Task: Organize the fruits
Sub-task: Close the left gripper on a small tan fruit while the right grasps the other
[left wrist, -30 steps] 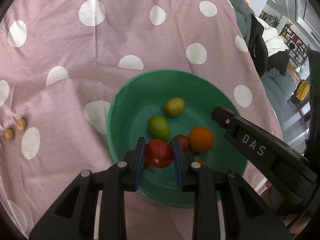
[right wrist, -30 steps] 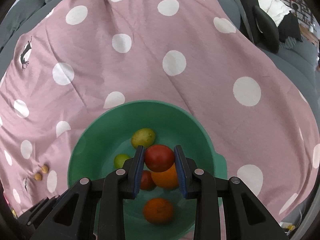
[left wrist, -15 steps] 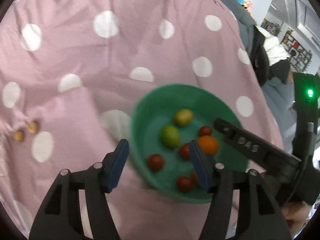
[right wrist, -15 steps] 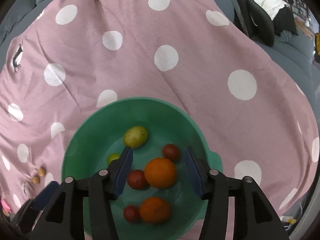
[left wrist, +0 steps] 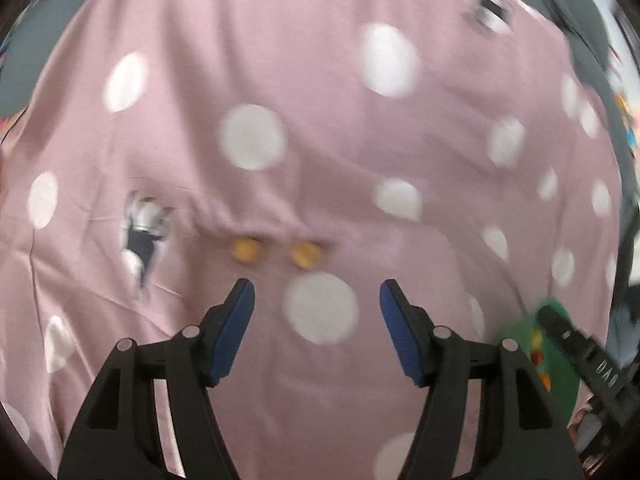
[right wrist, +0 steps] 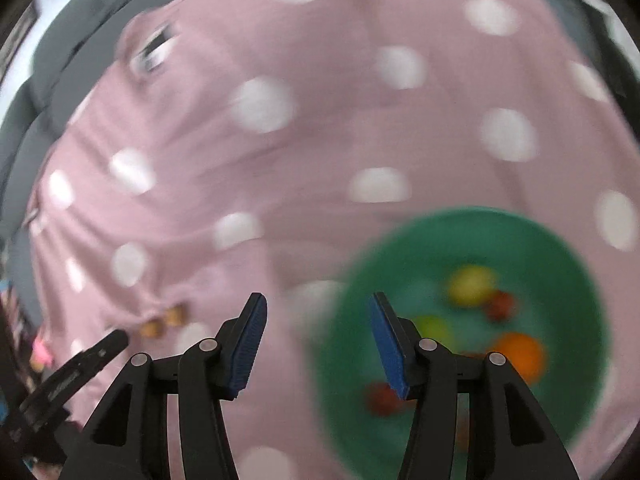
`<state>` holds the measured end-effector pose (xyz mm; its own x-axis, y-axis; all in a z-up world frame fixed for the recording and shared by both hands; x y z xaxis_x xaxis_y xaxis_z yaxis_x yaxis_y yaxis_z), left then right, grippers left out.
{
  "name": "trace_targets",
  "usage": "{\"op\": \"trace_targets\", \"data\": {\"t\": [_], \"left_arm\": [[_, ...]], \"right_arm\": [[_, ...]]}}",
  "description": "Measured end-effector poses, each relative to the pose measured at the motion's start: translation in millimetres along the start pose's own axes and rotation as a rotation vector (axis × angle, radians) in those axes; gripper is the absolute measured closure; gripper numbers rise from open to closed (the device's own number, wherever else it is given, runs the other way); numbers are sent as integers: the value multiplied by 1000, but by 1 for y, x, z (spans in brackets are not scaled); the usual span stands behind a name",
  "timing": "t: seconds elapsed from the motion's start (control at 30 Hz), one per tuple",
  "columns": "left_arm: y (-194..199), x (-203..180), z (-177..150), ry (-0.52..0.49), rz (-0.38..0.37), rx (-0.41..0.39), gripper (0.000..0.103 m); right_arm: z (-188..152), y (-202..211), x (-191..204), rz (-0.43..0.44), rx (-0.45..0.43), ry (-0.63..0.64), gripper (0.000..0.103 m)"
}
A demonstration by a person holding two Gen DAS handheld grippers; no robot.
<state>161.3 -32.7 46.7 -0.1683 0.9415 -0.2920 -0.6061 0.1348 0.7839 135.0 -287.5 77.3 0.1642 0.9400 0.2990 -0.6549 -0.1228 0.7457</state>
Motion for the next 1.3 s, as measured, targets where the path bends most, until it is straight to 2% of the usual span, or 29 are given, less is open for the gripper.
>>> {"op": "trace_targets", "data": {"t": [0.1, 0.23, 0.3, 0.4, 0.5, 0.63, 0.8, 0.9, 1.1, 1.23, 1.3], "left_arm": [[-5, 31, 14, 96, 2, -2, 43], [-19, 63, 23, 195, -12, 34, 56], [-28, 72, 27, 199, -4, 55, 62], [-35, 82, 29, 208, 14, 65, 63], [-40, 84, 32, 238, -31, 76, 63], [-44, 72, 34, 182, -16, 71, 63], [-58, 68, 32, 181, -34, 102, 63], [-66, 63, 31, 173, -29, 111, 63], [-87, 51, 27, 138, -28, 145, 63], [-100, 50, 22, 114, 28, 165, 63], [-108, 50, 19, 116, 26, 183, 69]], "right_arm": [[1, -34, 59, 79, 57, 97, 49], [-12, -82, 129, 211, 174, 200, 49], [-21, -105, 154, 221, 213, 252, 57], [-36, -131, 172, 192, 254, 299, 62], [-43, -147, 177, 181, 265, 301, 63], [-50, -159, 177, 115, 258, 333, 63], [-55, -166, 174, 174, 287, 302, 75], [-55, -164, 170, 171, 290, 301, 75], [-31, -144, 139, 180, 246, 196, 75], [-19, -133, 124, 184, 220, 162, 75], [-13, -131, 119, 187, 209, 139, 76]]}}
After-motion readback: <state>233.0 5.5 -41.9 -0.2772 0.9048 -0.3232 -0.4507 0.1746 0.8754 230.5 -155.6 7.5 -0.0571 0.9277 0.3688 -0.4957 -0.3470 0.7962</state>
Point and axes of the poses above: each gripper's, at about its wrist camera, not at the fingertips, and y roughly against the way its jaws point, x to its left, z to its top, the point moved 6 cm from there along -y, roughly the way its jaws point, and after that the axes turned 1 degree about x, right-handed, at the moved point
